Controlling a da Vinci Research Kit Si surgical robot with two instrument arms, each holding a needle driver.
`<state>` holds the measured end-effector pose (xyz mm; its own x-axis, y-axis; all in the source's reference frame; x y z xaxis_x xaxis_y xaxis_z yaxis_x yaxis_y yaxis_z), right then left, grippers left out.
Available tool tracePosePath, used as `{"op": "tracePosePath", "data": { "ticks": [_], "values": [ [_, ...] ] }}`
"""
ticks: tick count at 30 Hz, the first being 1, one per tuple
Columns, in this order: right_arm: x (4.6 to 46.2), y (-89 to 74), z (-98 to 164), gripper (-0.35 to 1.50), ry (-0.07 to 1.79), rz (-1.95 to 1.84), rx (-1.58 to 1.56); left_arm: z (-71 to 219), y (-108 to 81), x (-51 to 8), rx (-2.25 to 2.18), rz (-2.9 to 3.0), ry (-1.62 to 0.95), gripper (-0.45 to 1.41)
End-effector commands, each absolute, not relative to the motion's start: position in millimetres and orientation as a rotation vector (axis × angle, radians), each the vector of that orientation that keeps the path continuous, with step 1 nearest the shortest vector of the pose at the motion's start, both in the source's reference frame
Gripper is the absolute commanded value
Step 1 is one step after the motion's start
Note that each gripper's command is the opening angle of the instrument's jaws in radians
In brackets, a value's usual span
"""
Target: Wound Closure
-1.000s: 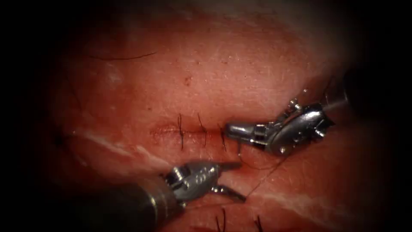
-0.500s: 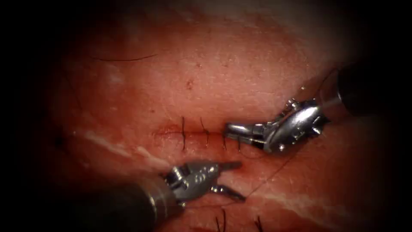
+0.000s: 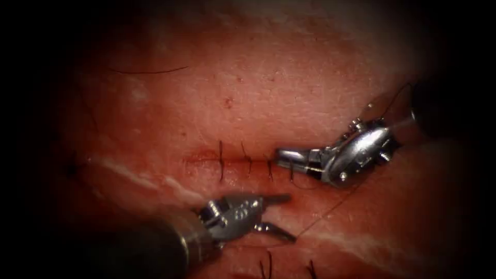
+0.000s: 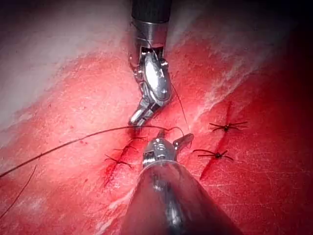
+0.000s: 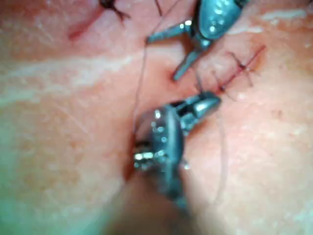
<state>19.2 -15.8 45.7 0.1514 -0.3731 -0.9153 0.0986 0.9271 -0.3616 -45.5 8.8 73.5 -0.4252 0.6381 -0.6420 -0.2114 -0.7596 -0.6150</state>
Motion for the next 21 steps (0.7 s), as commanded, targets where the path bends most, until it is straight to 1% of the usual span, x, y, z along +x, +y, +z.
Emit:
{"op": "tracePosePath", "data": {
  "ticks": [1,14,21],
  "values": [
    [19.4,-17.3,47.2,-0.35,1.378,-0.332,-0.217,74.2,8.2,-46.2,-1.268,2.199,-0.622,0.37],
    [19.3,-16.4,46.1,-0.35,1.386,-0.284,-0.173,74.2,8.2,-46.3,-1.269,2.2,-0.624,0.37],
    [19.3,-17.0,47.7,-0.35,1.364,-0.206,-0.045,74.2,8.2,-46.3,-1.27,2.2,-0.625,0.37]
  ]
}}
